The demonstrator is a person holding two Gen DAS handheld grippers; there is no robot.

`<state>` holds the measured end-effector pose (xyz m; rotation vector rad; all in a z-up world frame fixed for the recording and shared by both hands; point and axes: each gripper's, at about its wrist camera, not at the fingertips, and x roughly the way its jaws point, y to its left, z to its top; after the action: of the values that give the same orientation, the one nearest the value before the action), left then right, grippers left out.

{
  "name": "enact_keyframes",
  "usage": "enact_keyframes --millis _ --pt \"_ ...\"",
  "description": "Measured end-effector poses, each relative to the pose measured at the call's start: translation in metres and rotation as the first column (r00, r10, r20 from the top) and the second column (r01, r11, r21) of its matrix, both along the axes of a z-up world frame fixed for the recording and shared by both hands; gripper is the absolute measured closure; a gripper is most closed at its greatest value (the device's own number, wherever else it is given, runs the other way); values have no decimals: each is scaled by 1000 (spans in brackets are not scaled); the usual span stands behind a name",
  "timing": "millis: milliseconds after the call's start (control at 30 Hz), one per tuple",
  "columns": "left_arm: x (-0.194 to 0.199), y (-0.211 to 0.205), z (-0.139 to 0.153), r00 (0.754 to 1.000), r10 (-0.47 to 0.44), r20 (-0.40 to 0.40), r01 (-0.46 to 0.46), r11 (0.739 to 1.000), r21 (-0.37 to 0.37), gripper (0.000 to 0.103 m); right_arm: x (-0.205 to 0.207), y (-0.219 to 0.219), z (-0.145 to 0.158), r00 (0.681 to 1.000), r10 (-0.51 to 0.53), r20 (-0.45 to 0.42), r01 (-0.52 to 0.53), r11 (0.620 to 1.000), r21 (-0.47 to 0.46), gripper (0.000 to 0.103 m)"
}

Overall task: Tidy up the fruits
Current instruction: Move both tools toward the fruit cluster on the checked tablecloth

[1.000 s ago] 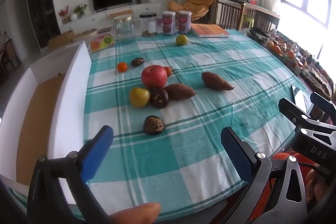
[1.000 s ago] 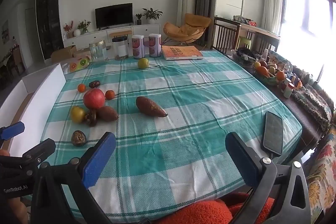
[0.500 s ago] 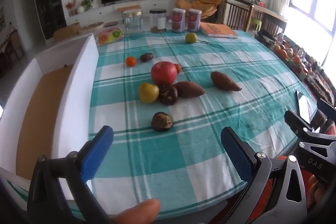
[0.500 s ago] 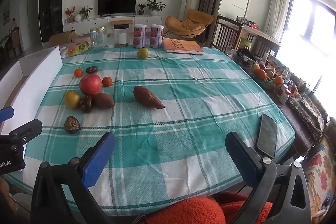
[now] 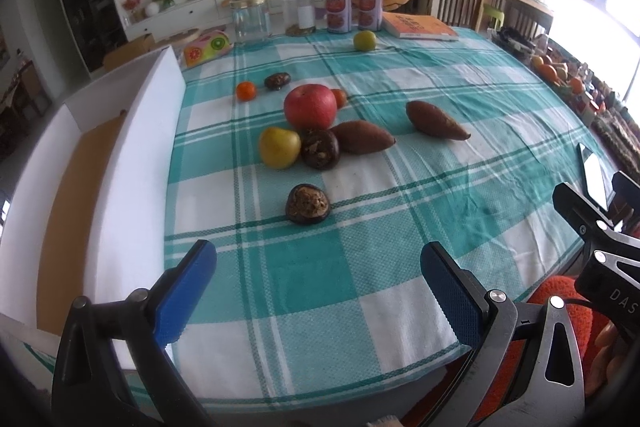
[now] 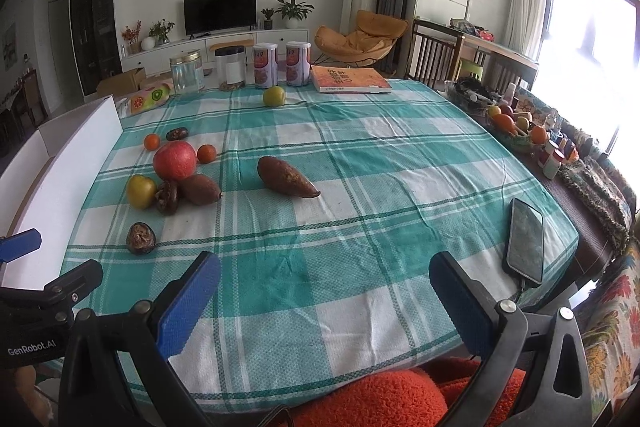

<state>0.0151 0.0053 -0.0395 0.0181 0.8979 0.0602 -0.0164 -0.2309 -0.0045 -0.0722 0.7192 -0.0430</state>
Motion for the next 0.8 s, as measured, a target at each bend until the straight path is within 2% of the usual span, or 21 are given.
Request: enact_keyframes --millis 400,800 --pt "0 5 -5 1000 24 -3 -24 999 23 1 0 6 -4 999 12 49 -12 1000 15 0" --pt "4 8 -11 999 46 -12 -46 999 29 1 6 7 -19 1000 11 29 -12 1000 8 0"
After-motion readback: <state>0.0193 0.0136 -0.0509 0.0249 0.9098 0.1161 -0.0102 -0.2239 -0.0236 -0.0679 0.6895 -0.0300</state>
